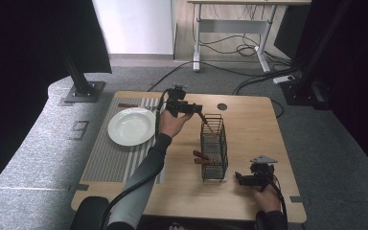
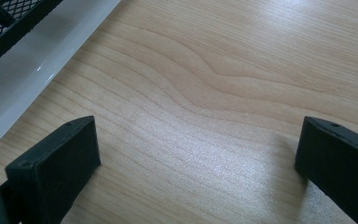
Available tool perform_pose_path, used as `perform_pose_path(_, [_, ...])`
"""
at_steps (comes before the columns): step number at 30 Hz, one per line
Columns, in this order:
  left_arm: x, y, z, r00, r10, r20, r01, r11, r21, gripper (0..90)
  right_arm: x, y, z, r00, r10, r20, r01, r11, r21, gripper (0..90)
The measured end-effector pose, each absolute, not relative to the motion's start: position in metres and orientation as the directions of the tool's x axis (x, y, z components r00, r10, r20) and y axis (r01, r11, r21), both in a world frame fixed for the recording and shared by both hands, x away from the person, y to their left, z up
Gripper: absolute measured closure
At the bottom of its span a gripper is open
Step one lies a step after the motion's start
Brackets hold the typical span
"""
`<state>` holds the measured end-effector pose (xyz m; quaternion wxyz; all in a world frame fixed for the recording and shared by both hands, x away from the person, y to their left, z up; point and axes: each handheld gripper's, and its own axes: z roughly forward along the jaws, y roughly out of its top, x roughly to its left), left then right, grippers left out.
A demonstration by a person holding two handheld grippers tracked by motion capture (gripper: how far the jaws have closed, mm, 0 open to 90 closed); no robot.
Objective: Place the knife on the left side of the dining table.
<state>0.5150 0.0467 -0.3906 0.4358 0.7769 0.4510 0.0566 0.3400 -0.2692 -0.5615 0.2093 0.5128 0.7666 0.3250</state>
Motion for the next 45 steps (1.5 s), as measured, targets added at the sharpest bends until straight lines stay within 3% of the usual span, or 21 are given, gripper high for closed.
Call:
perform_pose_path(14, [0.525, 0.041, -0.409, 0.522, 0.729, -0.443, 0.729, -0.112, 0.675, 62.8, 0.34, -0.269, -0.562, -0.386, 0.922, 0.014, 0.651, 0.262, 0.713, 0.0])
perform_pose_path(16, [0.525, 0.042, -0.409, 0.523, 0.709, -0.473, 0.736, -0.095, 0.671, 73.4, 0.34, -0.269, -0.562, -0.386, 0.922, 0.013, 0.651, 0.262, 0.712, 0.0])
perform_pose_path(20, [0.524, 0.044, -0.407, 0.52, 0.679, -0.518, 0.743, -0.062, 0.666, 78.7, 0.34, -0.269, -0.561, -0.386, 0.922, 0.014, 0.651, 0.262, 0.712, 0.0])
perform_pose_path(30, [0.515, 0.057, -0.387, 0.543, 0.661, -0.518, 0.714, -0.039, 0.699, 79.9, 0.34, -0.269, -0.562, -0.387, 0.922, 0.012, 0.649, 0.264, 0.713, 0.0])
perform_pose_path(45, [0.484, 0.108, -0.325, 0.584, 0.647, -0.49, 0.627, 0.024, 0.779, 79.9, 0.34, -0.269, -0.561, -0.386, 0.922, 0.014, 0.652, 0.262, 0.712, 0.0])
